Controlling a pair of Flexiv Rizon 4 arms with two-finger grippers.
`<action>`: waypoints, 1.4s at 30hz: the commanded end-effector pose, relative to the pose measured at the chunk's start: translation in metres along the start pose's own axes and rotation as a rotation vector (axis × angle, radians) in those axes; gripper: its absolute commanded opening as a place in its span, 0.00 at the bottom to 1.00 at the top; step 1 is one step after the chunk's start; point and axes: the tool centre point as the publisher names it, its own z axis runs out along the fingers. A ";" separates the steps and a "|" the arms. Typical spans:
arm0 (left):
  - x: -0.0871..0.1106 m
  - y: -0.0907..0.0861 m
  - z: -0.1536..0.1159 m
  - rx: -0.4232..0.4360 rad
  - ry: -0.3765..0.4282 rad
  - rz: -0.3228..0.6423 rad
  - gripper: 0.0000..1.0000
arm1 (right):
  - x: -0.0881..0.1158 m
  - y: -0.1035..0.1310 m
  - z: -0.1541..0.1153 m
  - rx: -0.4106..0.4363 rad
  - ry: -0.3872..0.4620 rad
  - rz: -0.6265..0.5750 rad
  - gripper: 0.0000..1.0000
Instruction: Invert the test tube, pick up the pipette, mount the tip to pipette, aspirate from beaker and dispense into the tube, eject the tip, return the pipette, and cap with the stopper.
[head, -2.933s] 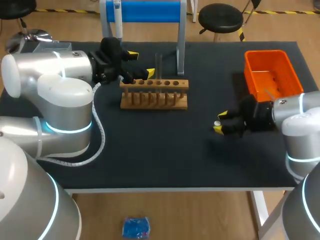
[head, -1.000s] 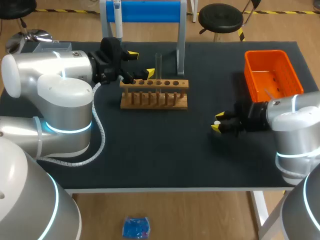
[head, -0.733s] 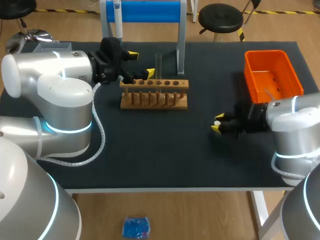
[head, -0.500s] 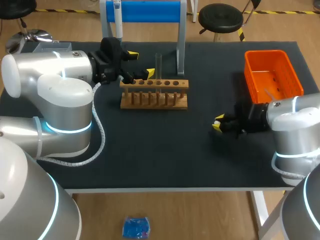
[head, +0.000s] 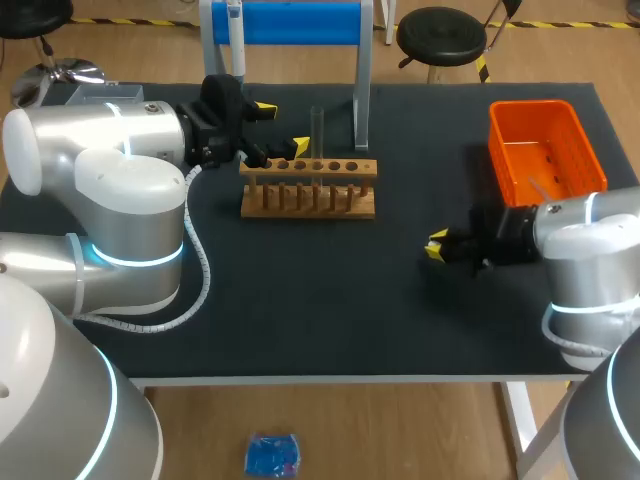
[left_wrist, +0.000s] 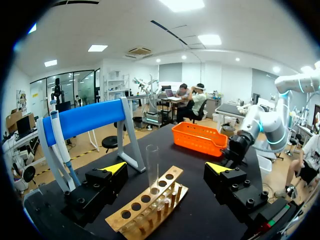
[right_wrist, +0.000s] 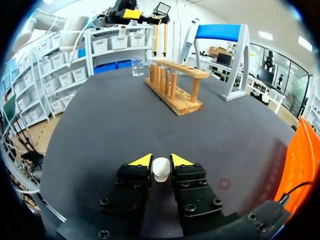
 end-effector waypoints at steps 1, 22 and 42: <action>0.001 0.001 0.001 0.004 -0.004 -0.001 1.00 | 0.003 0.006 -0.006 -0.006 -0.005 0.001 0.00; 0.001 0.001 0.001 0.004 -0.004 -0.001 1.00 | -0.020 0.172 -0.048 -0.020 -0.029 -0.067 0.00; 0.001 0.001 0.001 0.004 -0.004 -0.001 1.00 | -0.035 0.289 -0.011 0.102 0.020 -0.110 0.00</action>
